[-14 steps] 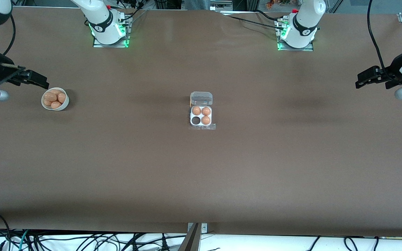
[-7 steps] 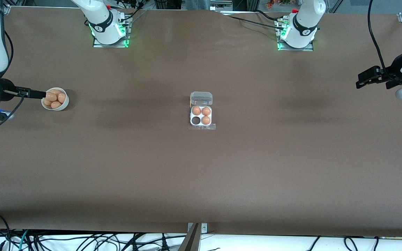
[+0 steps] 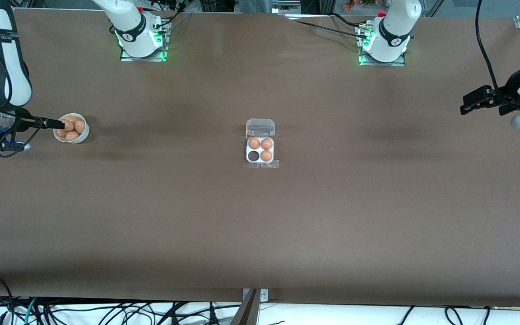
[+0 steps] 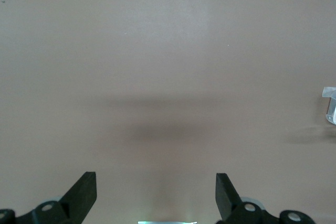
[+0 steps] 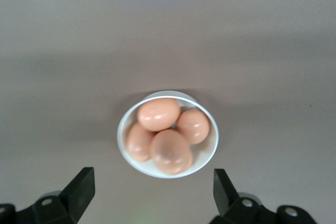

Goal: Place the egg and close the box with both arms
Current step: 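Reach the right gripper over the white egg bowl and lower it, then grasp a brown egg from the bowl with the right gripper and lift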

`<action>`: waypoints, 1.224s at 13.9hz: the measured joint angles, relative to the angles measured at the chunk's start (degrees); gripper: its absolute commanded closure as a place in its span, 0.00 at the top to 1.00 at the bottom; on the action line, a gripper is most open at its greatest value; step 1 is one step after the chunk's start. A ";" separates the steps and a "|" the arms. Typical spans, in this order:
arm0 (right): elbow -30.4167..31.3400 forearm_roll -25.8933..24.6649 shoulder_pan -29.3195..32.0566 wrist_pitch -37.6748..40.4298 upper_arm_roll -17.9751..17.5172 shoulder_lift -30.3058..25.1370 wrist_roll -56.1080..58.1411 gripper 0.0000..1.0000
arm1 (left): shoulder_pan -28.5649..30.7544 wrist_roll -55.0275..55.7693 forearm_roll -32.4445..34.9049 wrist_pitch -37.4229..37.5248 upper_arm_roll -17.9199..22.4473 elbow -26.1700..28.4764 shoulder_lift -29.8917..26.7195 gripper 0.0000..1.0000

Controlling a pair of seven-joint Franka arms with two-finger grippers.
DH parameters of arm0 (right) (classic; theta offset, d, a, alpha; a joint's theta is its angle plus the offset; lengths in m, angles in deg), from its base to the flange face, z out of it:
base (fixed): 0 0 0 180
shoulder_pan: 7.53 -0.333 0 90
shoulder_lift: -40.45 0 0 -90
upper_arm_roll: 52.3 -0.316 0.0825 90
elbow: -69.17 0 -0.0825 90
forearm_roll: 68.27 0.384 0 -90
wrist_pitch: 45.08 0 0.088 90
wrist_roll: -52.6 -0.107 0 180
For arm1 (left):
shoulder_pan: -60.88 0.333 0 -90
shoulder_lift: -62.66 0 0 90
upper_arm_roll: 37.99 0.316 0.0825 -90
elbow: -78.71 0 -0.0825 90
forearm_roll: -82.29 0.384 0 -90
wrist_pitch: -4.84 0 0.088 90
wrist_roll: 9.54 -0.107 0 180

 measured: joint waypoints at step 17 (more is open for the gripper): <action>4.49 0.00 -0.64 -7.02 1.48 3.16 4.56 0.65 | 0.00 0.00 0.00 0.00 -0.01 -0.02 0.27 1.00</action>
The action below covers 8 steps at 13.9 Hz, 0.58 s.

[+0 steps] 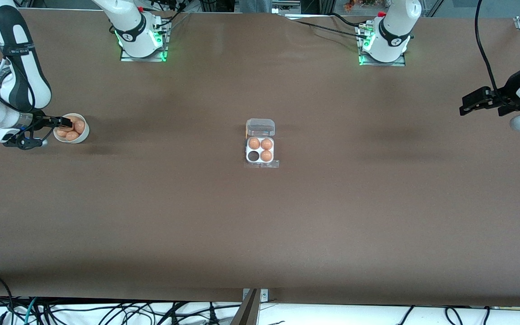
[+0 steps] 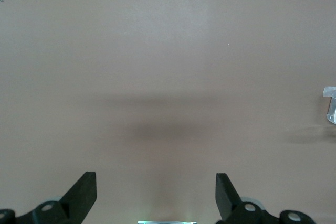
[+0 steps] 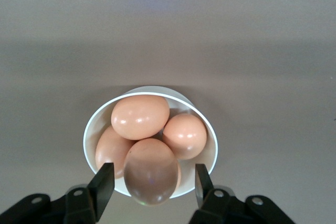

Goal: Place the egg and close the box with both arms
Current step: 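Grasp a brown egg from the bowl with the right gripper and lift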

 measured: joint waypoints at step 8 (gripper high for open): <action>-0.01 0.00 -0.05 0.00 -0.05 0.54 0.01 0.41 | 0.00 0.00 0.00 0.00 0.00 0.00 0.16 1.00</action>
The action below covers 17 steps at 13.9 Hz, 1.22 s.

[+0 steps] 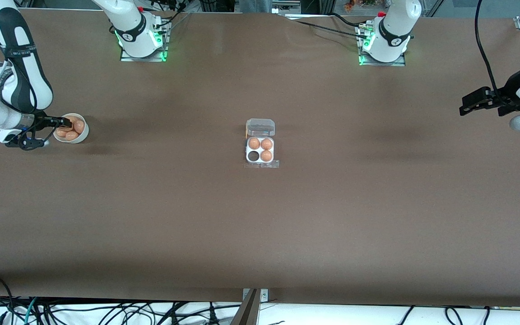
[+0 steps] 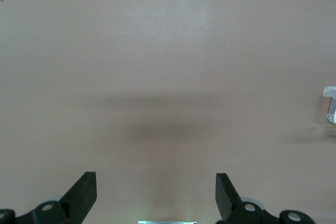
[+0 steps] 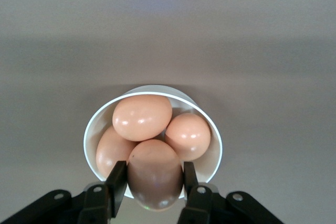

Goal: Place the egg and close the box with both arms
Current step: 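Grasp a brown egg from the bowl with the right gripper and lift, then carry the egg with the right gripper over the clear carton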

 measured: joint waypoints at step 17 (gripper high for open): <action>-21.84 4.60 -21.92 24.47 -0.76 -0.20 -24.98 0.36 | 0.02 0.00 0.00 0.00 0.04 0.00 0.10 1.00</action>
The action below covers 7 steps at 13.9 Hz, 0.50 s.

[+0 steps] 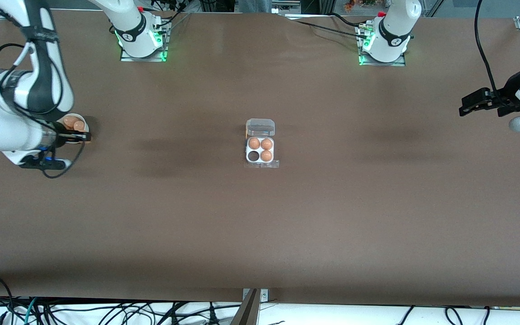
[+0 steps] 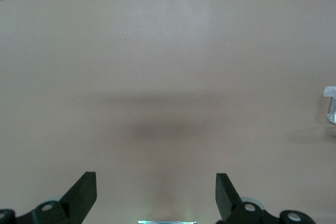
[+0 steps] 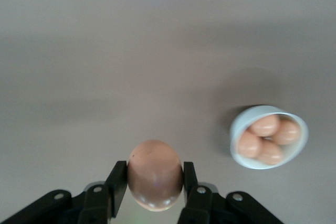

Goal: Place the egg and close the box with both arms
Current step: 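Carry the egg with the right gripper over the clear carton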

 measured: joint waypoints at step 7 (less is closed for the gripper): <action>-10.71 9.48 -18.79 -0.08 -0.40 7.76 -27.91 0.36 | 0.01 0.00 0.00 0.00 0.15 -0.32 0.00 1.00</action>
